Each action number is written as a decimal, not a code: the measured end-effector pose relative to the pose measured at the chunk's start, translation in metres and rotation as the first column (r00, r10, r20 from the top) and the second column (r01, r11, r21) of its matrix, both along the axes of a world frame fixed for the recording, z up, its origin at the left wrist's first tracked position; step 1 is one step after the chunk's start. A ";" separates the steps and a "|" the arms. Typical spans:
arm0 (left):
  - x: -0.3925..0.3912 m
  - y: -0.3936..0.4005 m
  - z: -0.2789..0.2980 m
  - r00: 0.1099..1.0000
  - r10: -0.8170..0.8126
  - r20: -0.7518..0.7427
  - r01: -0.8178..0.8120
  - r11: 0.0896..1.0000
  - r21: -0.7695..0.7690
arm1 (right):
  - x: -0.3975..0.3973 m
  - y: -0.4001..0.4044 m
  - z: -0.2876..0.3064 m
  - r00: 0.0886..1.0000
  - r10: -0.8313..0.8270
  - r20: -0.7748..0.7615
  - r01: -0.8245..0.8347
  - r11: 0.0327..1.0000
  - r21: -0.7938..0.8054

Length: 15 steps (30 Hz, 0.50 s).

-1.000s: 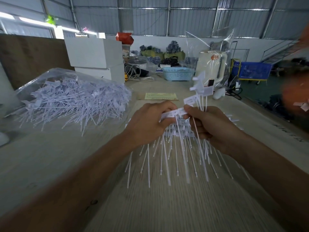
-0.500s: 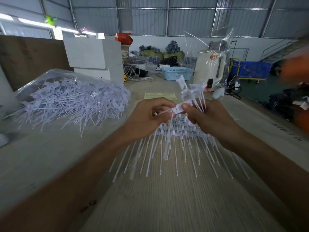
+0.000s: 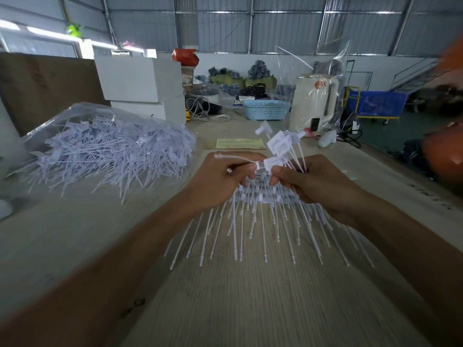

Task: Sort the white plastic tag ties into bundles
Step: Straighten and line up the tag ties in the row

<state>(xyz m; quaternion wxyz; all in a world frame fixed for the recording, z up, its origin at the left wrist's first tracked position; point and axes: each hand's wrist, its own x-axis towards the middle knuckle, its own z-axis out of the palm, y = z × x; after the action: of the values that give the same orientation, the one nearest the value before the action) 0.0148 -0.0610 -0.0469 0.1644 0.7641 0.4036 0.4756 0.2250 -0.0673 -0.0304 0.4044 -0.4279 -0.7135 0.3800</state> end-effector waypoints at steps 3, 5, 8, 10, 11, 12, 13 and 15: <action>-0.002 -0.001 0.001 0.994 0.025 -0.103 -0.019 0.998 0.064 | 0.000 0.000 -0.001 1.000 0.001 -0.008 -0.001 1.000 0.002; -0.001 0.000 0.003 0.990 0.042 -0.132 -0.033 0.997 0.069 | 0.000 0.001 -0.001 1.000 -0.001 -0.015 0.001 1.000 0.007; 0.000 -0.001 0.003 0.988 0.022 -0.155 -0.019 1.000 0.021 | 0.000 0.001 -0.002 0.998 0.011 -0.065 -0.012 1.000 -0.022; 0.001 -0.003 0.003 0.989 -0.010 -0.149 0.006 1.000 -0.021 | 0.000 0.001 -0.003 0.994 0.026 -0.104 -0.033 0.998 -0.062; 0.001 -0.004 0.003 0.989 -0.022 -0.143 0.017 0.999 -0.033 | 0.000 0.001 -0.003 0.992 0.034 -0.120 -0.042 0.997 -0.070; 0.001 -0.004 0.003 0.990 -0.031 -0.136 0.025 0.999 -0.040 | 0.000 0.001 -0.003 0.991 0.036 -0.132 -0.046 0.996 -0.070; 0.002 -0.005 0.004 0.992 -0.040 -0.124 0.034 0.998 -0.046 | -0.001 0.001 -0.004 0.989 0.039 -0.140 -0.048 0.997 -0.064; 0.003 -0.007 0.004 0.994 -0.065 -0.091 0.062 0.997 -0.041 | -0.002 0.002 -0.004 0.983 0.050 -0.175 -0.059 0.997 -0.044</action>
<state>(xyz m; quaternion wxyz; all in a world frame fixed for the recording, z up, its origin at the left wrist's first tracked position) 0.0173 -0.0684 -0.0426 0.1753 0.7944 0.3952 0.4266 0.2232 -0.0648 -0.0339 0.4437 -0.3832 -0.6775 0.4442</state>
